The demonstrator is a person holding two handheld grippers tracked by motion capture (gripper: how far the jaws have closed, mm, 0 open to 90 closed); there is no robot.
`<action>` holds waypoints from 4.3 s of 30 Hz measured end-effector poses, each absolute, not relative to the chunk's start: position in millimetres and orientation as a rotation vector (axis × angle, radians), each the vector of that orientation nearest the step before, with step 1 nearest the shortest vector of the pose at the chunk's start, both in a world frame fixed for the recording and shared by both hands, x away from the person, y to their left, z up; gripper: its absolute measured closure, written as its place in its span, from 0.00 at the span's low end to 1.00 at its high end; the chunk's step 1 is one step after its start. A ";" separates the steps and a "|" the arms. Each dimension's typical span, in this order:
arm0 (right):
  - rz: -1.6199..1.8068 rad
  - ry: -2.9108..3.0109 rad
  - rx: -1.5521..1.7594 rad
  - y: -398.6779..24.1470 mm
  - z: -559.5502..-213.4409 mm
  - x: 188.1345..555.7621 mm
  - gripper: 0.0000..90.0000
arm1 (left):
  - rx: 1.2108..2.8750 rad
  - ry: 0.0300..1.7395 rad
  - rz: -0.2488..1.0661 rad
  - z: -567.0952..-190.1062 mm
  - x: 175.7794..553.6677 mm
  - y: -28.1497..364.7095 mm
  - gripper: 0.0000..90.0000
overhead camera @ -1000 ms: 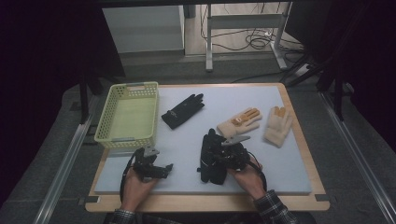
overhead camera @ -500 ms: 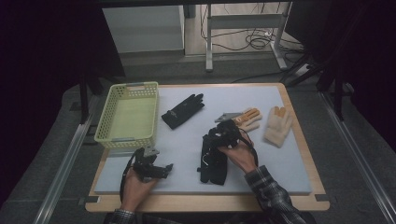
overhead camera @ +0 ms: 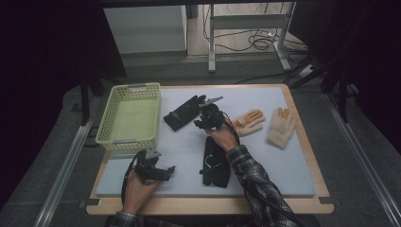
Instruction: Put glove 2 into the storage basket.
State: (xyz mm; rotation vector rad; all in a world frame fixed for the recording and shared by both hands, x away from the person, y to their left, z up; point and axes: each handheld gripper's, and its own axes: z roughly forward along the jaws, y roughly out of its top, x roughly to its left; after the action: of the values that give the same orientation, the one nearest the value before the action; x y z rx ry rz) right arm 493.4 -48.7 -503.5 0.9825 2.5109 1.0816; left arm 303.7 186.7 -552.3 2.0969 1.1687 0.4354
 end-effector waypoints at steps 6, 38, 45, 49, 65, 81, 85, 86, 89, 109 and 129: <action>1.135 2.509 0.964 -32.8 -504.5 509.8 0.71 | 2.097 1.168 0.435 -552.3 303.7 186.7 0.06; 1.055 2.470 0.882 -21.2 -498.0 508.5 0.99 | 2.097 1.168 0.433 -552.3 303.8 186.8 0.06; 1.137 2.520 0.890 -18.4 -487.0 502.9 0.98 | 2.097 1.168 0.432 -552.4 303.9 186.8 0.06; 1.157 2.556 0.912 -7.7 -502.1 507.9 0.67 | 2.097 1.167 0.432 -552.4 303.9 186.9 0.06; 1.012 2.563 0.827 24.3 -533.0 505.8 0.71 | 2.098 1.167 0.434 -552.4 303.8 186.9 0.06; 1.063 2.545 0.825 11.6 -512.9 499.6 0.95 | 2.097 1.167 0.432 -552.4 303.9 186.9 0.06; 1.086 2.533 0.789 3.2 -499.6 493.6 0.95 | 2.097 1.167 0.432 -552.4 303.9 186.9 0.06; 1.092 2.532 0.780 0.9 -496.1 491.8 0.95 | 2.099 1.167 0.433 -552.3 303.9 187.0 0.06; 1.107 2.528 0.760 -6.0 -485.1 485.3 0.95 | 2.099 1.167 0.432 -552.3 303.8 187.0 0.06; 1.172 2.521 0.595 -86.9 -420.4 401.5 0.95 | 2.099 1.166 0.434 -552.3 303.9 187.0 0.06; 0.971 2.710 0.448 -136.7 -456.9 322.4 0.95 | 2.094 1.172 0.431 -552.3 303.8 186.6 0.06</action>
State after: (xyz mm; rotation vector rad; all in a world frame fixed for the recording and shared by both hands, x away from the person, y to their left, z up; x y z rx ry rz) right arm 322.4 -136.7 -456.9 0.4480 2.7101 0.9711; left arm 303.8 186.6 -552.3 2.0943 1.1719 0.4307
